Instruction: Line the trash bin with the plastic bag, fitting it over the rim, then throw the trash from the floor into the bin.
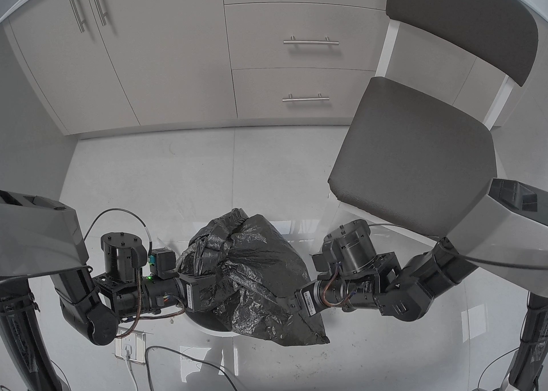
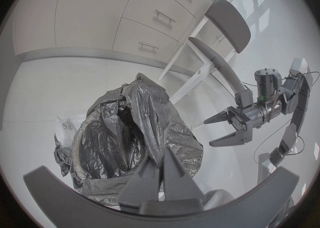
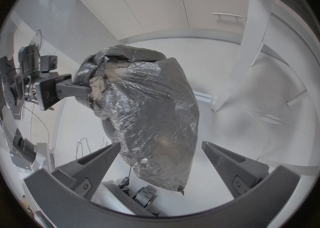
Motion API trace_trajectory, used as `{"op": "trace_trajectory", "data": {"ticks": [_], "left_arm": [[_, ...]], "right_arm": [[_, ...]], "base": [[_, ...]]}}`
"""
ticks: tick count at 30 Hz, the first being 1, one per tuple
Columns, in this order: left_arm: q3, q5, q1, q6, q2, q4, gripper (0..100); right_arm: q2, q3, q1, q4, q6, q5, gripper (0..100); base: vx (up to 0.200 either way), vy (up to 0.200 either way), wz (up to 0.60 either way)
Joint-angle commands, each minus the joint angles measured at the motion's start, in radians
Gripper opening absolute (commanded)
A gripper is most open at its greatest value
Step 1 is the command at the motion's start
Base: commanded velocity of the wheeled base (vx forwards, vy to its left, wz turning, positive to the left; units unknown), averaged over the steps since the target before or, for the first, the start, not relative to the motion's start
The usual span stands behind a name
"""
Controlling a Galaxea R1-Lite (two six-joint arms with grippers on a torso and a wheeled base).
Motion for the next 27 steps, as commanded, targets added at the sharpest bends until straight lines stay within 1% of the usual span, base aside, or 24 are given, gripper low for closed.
{"op": "trace_trajectory", "data": {"ticks": [1,10,11,14,19,27], "left_arm": [[-0.001,0.0,0.0,0.0,0.0,-0.001,0],[-0.001,0.0,0.0,-0.002,-0.001,-0.001,0],[-0.001,0.0,0.0,0.0,-0.001,-0.001,0],[-0.001,0.0,0.0,0.0,-0.001,-0.001,0],[-0.004,0.0,0.0,0.0,0.002,-0.001,0],[-0.004,-0.001,-0.002,-0.002,0.002,-0.001,0]], "right_arm": [[0.015,0.028,0.03,-0.028,-0.004,-0.003,100],[0.086,-0.05,0.034,-0.023,-0.007,-0.011,100],[0.097,-0.061,0.034,-0.023,-0.014,-0.026,100],[0.106,-0.064,0.039,-0.025,-0.034,-0.04,100],[0.134,-0.096,0.033,-0.019,-0.04,-0.058,100],[0.169,-0.174,0.025,-0.008,-0.042,-0.063,100]], "base": [[0.0,0.0,0.0],[0.0,0.0,0.0],[0.0,0.0,0.0],[0.0,0.0,0.0],[0.0,0.0,0.0],[0.0,0.0,0.0]]}}
